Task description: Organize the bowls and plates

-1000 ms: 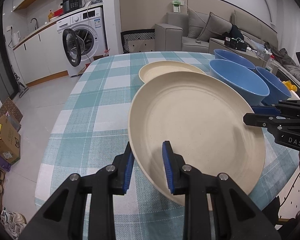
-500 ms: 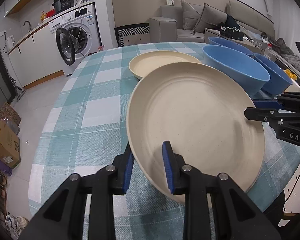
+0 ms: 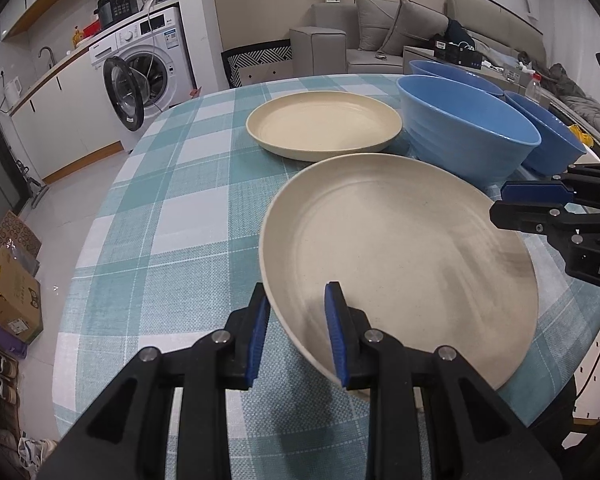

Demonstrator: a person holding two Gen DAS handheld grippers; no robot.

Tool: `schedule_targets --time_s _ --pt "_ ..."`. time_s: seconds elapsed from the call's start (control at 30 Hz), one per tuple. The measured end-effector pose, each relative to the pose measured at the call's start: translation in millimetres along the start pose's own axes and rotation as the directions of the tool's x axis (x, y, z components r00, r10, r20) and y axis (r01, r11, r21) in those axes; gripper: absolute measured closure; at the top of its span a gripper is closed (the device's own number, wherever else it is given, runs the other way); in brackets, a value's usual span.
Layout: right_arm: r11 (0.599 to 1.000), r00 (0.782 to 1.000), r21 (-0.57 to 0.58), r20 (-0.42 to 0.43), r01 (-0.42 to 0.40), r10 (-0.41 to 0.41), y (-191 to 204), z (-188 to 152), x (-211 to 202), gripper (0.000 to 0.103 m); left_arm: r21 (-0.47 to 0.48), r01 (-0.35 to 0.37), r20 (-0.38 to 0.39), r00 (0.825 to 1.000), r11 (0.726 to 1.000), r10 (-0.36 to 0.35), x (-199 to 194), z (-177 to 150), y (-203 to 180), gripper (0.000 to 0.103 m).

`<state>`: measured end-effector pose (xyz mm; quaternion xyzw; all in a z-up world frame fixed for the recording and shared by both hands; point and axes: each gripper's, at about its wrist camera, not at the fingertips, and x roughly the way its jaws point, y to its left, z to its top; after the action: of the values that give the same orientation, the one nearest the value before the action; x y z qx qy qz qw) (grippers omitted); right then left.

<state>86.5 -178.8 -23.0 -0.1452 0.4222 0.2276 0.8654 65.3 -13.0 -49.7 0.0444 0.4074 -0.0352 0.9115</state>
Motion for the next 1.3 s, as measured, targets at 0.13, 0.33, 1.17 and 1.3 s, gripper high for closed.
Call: schedule_targets --time_s 0.13,0.33,1.17,1.3 --pt "1.000 1.000 0.009 -0.008 0.003 -0.003 -3.4 -1.2 3.1 0.078 0.013 -0.013 -0.009 1.000 1.000 0.013 2.1 -2.5 -1.2 0.077" --pt "1.000 1.000 0.014 0.003 -0.007 0.007 -4.4 1.0 0.8 0.076 0.009 -0.015 -0.002 1.000 1.000 0.015 0.5 -2.9 0.9 0.075" --pt "0.993 0.981 -0.049 0.156 -0.105 0.112 10.9 37.5 -38.4 0.003 -0.037 0.026 0.090 0.996 0.999 -0.023 -17.8 24.7 19.6 0.000" --pt "0.994 0.979 -0.044 0.172 -0.101 0.107 9.9 43.6 -40.1 0.002 -0.048 0.022 0.097 0.995 0.999 -0.017 -16.7 29.4 21.8 0.000"
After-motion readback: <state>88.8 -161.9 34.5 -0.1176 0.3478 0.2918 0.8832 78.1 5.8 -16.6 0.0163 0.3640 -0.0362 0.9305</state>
